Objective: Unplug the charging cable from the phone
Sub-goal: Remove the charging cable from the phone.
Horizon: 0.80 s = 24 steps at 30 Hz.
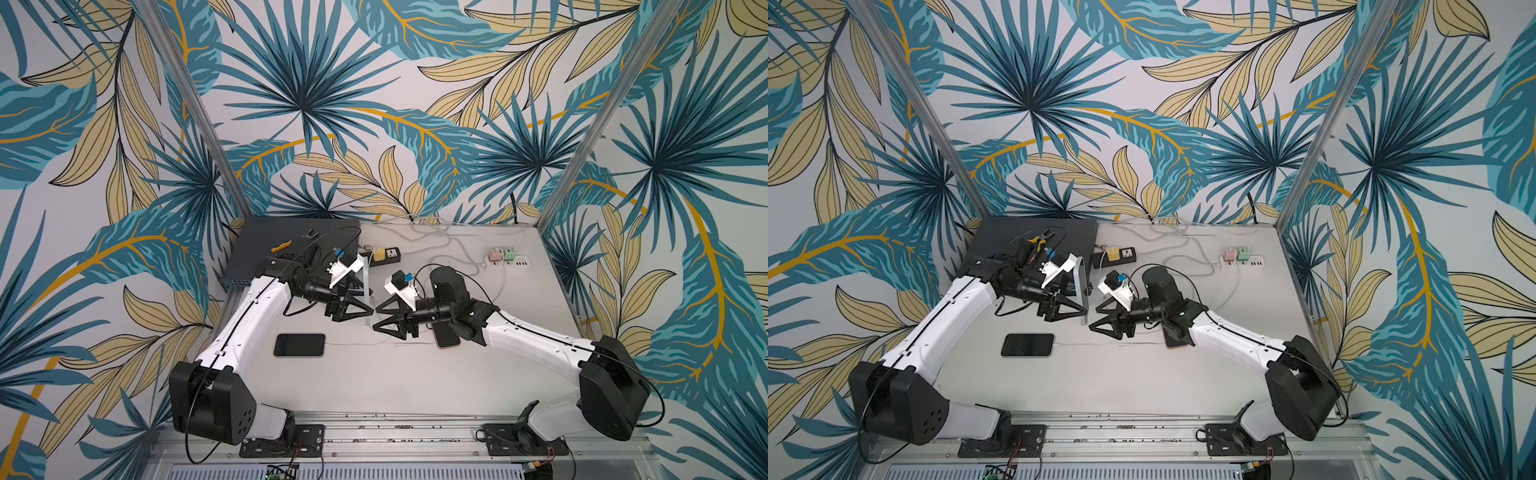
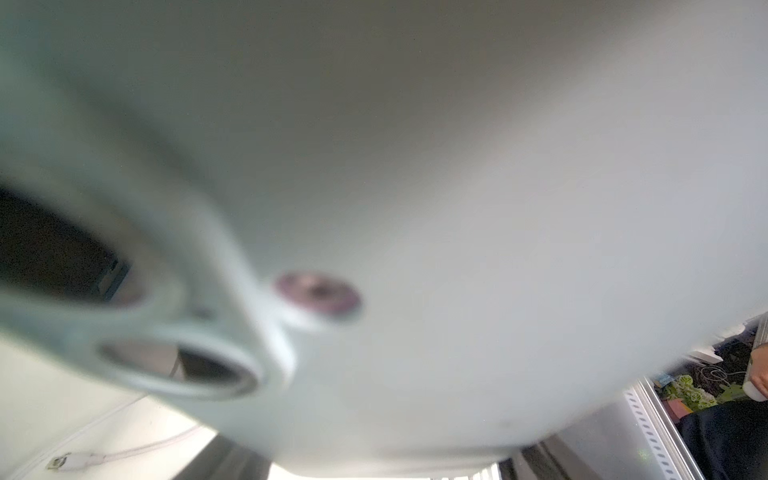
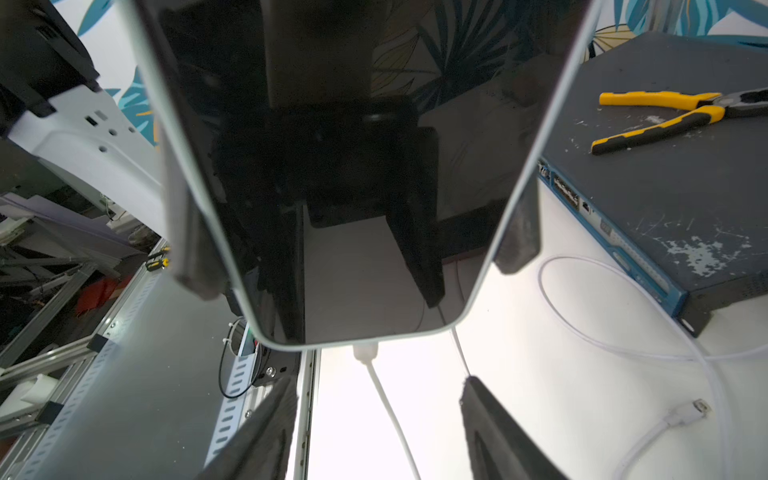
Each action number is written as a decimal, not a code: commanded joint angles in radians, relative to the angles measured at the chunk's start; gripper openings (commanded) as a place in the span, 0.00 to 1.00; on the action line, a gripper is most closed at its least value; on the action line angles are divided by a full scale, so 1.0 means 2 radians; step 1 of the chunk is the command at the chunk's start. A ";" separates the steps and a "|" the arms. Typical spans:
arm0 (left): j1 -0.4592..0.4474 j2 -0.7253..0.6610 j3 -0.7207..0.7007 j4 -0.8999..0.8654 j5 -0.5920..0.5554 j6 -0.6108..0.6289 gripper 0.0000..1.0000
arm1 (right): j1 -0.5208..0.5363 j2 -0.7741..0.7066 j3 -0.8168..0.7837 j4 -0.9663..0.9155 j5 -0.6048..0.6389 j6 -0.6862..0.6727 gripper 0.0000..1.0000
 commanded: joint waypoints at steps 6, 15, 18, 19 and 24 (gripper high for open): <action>0.001 -0.008 0.002 0.011 0.017 -0.001 0.40 | 0.012 0.031 0.010 -0.003 -0.023 -0.003 0.43; 0.001 -0.007 0.002 0.010 0.017 0.000 0.41 | 0.018 0.047 0.015 0.005 -0.029 -0.001 0.28; 0.001 -0.007 0.001 0.009 0.017 0.000 0.41 | 0.019 0.049 0.014 0.007 -0.028 -0.001 0.19; 0.001 -0.007 0.001 0.010 0.017 0.000 0.41 | 0.019 0.048 0.014 0.007 -0.026 -0.001 0.16; 0.001 -0.006 0.001 0.009 0.017 0.001 0.41 | 0.020 0.047 0.011 0.009 -0.026 -0.002 0.06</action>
